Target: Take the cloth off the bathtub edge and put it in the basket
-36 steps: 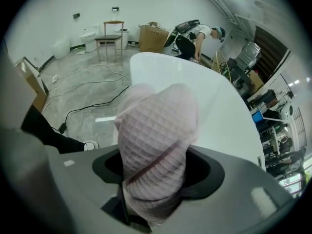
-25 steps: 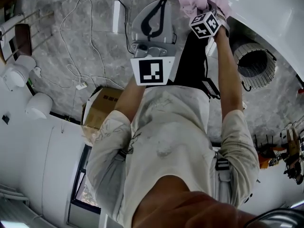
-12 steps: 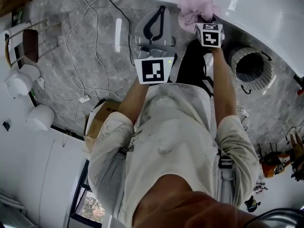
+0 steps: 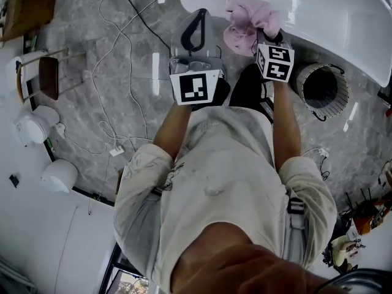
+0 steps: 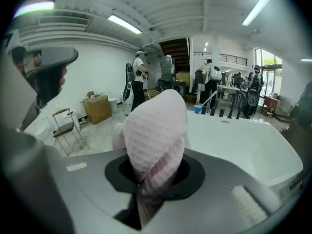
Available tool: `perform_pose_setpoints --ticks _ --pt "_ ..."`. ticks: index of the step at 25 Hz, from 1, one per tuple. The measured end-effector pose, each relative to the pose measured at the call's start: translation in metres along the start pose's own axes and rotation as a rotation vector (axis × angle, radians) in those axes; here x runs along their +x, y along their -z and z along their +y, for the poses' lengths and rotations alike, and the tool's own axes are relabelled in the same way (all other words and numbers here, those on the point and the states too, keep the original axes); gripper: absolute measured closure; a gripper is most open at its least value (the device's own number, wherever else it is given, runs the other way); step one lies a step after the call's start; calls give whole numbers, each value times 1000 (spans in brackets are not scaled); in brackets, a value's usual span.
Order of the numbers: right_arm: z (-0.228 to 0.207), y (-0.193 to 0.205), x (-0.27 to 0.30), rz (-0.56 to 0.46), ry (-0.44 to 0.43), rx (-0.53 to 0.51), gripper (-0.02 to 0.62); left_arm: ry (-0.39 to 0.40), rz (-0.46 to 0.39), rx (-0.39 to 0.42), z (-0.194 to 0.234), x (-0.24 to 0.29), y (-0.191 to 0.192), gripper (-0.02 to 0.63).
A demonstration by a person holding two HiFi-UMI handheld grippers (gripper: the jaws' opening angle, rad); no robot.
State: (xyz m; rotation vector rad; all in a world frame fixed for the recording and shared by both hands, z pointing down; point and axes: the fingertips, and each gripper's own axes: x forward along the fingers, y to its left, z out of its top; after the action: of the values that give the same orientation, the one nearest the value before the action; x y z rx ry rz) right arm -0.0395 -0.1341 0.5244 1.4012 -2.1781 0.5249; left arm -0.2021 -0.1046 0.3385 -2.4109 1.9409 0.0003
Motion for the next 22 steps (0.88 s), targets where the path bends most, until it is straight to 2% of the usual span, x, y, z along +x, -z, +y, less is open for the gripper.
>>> perform_pose_setpoints --ticks 6,15,19,22 --pt "-1 -75 -65 -224 61 30 515 44 -63 1 -9 -5 -32 604" --pt "0 -192 -176 -583 152 12 515 94 -169 -22 -13 -2 -102 604" --pt "10 -223 -215 -697 205 -14 515 129 -231 -14 -11 -6 -130 604" --pt "15 -235 -236 -745 243 -35 515 151 -253 -18 -13 -7 -145 604"
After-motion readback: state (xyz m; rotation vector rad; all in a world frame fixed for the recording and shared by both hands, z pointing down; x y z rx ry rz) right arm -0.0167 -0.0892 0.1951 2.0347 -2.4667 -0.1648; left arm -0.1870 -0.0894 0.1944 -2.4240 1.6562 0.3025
